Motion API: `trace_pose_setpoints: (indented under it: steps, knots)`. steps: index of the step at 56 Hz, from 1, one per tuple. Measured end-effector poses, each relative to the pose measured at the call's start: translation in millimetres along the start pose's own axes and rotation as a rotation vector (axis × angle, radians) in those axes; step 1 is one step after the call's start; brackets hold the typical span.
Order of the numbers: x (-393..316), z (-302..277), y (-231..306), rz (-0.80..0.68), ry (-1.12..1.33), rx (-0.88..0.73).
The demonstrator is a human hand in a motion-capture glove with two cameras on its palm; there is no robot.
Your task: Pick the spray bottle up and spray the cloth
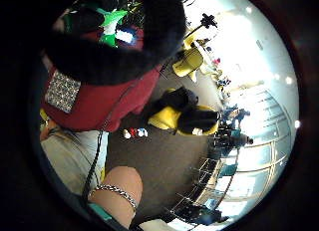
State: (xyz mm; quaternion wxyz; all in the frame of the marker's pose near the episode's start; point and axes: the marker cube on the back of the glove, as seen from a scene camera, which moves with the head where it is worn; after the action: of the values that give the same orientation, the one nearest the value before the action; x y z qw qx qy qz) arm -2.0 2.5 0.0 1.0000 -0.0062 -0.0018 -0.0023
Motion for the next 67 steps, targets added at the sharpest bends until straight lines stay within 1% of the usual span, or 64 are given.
trace_pose_setpoints:
  steps: [10, 23, 28, 34, 40, 47, 51, 54, 57, 61, 65, 67]
  knots:
    - [-3.8, 3.7, 1.5, -0.021, -0.021, -0.036]
    - [-2.0, 7.2, -4.3, -0.013, -0.016, -0.036]
    - [-1.1, 13.4, -8.9, 0.023, -0.029, -0.023]
    - [0.5, 27.1, -17.4, 0.113, -0.084, 0.007]
    - [-1.6, 47.6, -26.6, 0.203, -0.218, 0.076]
    - [-9.1, 79.2, -34.8, 0.252, -0.537, 0.126]
    - [-15.6, 98.3, -40.6, 0.308, -0.696, 0.156]
    - [-15.7, 111.5, -50.4, 0.336, -0.745, 0.205]
    - [-17.2, 120.7, -58.3, 0.375, -0.79, 0.203]
    - [-18.7, 133.0, -76.4, 0.471, -0.831, 0.261]
    - [-15.6, 143.9, -91.7, 0.463, -0.85, 0.298]
    - [-13.2, 149.2, -105.3, 0.526, -0.865, 0.351]
